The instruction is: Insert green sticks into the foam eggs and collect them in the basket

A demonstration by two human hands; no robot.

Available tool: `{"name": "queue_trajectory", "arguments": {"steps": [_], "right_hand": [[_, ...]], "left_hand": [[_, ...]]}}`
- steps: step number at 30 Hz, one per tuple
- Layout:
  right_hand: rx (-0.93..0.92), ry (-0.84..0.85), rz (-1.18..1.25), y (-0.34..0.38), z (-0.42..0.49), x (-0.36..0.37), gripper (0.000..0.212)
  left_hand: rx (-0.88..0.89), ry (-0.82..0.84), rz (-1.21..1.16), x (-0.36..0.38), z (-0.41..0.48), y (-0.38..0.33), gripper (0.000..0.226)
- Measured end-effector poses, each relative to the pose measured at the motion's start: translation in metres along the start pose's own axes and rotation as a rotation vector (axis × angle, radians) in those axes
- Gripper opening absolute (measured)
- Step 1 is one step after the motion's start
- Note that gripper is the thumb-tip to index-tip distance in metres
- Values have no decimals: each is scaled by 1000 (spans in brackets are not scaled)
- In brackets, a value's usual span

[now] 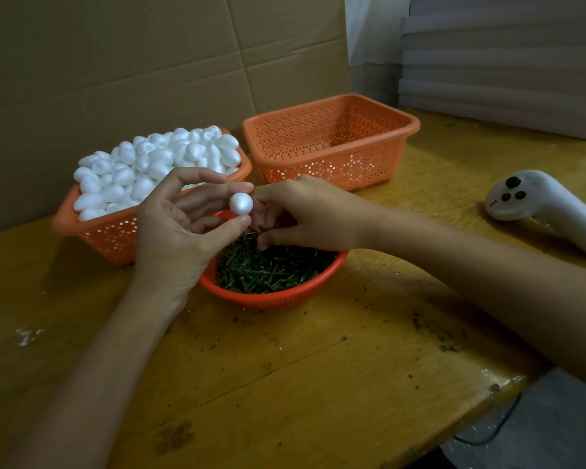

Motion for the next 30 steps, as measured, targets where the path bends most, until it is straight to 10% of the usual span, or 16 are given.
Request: {"name": "queue_trajectory", "arguments": {"steps": [30], "right_hand": [[9, 66, 20, -1, 0, 1, 16]], "left_hand": [[49, 66, 61, -4, 3, 7, 37]]}}
Point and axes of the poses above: each hand's wrist, its own z-axis towards the middle knuckle, its own x-axis out of the palm, y = z × x, the point moved 1 cm from there along z, towards the middle knuckle, and after that the axes turned 3 degrees about -y, right-handed, at the moved point
